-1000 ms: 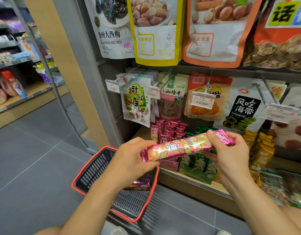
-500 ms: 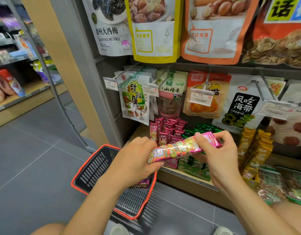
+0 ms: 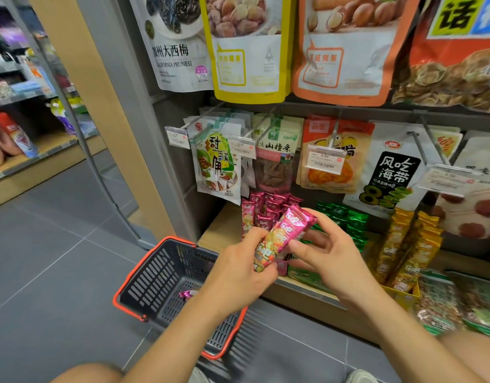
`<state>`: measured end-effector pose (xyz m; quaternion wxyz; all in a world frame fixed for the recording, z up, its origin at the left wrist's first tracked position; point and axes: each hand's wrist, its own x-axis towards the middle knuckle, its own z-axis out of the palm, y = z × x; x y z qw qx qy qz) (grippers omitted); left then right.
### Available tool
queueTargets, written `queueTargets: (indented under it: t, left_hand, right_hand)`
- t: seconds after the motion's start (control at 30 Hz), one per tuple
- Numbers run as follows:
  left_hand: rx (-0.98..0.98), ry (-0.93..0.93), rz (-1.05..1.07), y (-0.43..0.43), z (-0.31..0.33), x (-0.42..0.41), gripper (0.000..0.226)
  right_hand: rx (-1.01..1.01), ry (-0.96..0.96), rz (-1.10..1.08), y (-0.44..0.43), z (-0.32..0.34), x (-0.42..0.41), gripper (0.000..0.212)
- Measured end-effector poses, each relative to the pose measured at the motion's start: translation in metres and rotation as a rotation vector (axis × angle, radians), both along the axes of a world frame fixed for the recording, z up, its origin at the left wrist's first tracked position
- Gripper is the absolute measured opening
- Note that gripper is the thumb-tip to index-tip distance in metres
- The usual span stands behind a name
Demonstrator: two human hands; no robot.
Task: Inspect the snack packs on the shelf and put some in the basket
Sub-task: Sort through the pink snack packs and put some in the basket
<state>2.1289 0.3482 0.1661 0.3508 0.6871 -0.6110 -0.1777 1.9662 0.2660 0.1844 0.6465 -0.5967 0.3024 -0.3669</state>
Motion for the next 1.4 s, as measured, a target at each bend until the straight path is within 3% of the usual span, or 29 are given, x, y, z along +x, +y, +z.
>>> queueTargets:
  t: [0.1, 0.17, 0.3, 0.5, 0.57, 0.67, 0.83, 1.03, 1.1, 1.2, 1.33, 1.4]
  left_hand:
    - [0.003, 0.136, -0.019, -0.004, -0.001, -0.005, 0.033]
    - [0.017, 0.194, -0.045, -0.006, -0.001, -0.006, 0.034]
    - [0.025, 0.149, -0.043, -0.007, -0.002, -0.001, 0.037]
    - [-0.002, 0.062, -0.046, -0.005, -0.001, -0.001, 0.035]
    - [-0.018, 0.010, -0.035, -0.004, -0.001, -0.001, 0.036]
    - [-0.060, -0.174, 0.006, -0.003, -0.001, 0.002, 0.036]
    - [-0.084, -0.386, 0.007, -0.003, -0.002, 0.003, 0.037]
    - [-0.134, -0.338, 0.023, -0.008, 0.000, 0.002, 0.035]
    - [-0.104, -0.332, -0.010, -0.013, 0.000, 0.005, 0.034]
    - [-0.032, -0.305, -0.065, -0.029, 0.000, 0.009, 0.036]
    - [0.190, 0.026, -0.216, -0.060, -0.003, 0.027, 0.048]
    - [0.188, 0.178, -0.173, -0.087, -0.008, 0.050, 0.033]
  right_hand:
    - [-0.088, 0.043, -0.051, -0.004, 0.003, 0.001, 0.048]
    - [-0.130, 0.034, -0.054, -0.006, 0.008, -0.001, 0.036]
    - [-0.192, 0.006, -0.126, -0.012, 0.014, -0.007, 0.021]
    - [-0.002, -0.133, -0.196, -0.016, 0.013, -0.008, 0.008]
    - [0.130, -0.182, -0.181, -0.018, 0.013, -0.009, 0.002]
    - [0.197, -0.123, -0.120, -0.022, 0.015, -0.013, 0.009]
    - [-0.067, 0.162, -0.178, -0.022, 0.014, -0.009, 0.005]
    - [-0.018, 0.084, -0.291, -0.024, 0.012, -0.005, 0.018]
    - [-0.036, 0.126, -0.207, -0.028, 0.013, -0.003, 0.020]
    - [-0.122, 0.339, 0.002, -0.035, 0.015, 0.005, 0.030]
    - [-0.445, 0.563, -0.160, -0.048, 0.009, 0.011, 0.034]
    - [-0.485, 0.555, -0.240, -0.052, 0.005, 0.009, 0.037]
